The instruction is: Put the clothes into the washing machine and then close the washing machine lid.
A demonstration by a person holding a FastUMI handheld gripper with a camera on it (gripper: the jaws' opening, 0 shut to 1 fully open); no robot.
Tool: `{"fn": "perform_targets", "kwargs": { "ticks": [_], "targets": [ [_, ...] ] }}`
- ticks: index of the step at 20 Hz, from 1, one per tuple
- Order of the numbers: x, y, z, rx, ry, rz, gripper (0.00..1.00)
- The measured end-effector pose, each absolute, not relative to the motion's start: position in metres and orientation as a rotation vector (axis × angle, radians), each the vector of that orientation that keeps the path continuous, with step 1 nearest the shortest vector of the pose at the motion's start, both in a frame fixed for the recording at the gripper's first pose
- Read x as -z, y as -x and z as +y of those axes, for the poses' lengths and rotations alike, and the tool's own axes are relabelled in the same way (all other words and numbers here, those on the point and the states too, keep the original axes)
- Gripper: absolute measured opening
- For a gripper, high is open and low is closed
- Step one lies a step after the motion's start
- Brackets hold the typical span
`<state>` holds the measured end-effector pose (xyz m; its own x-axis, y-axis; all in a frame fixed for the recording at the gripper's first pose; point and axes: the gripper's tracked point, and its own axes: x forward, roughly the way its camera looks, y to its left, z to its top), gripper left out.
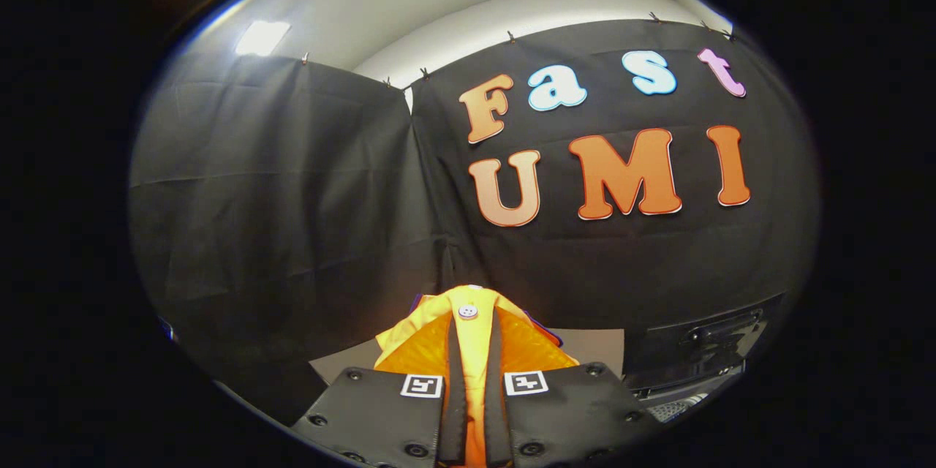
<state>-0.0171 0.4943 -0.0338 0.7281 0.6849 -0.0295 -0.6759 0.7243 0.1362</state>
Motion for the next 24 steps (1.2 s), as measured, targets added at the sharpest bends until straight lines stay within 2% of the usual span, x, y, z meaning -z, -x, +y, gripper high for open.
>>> {"fn": "perform_targets", "kwargs": {
  "ticks": [12, 24],
  "targets": [
    [-0.017, -0.019, 0.351, -0.601, -0.13, -0.019, 0.17],
    [0.003, -0.058, 0.232, -0.453, -0.12, 0.0, 0.17]
  ]
}}
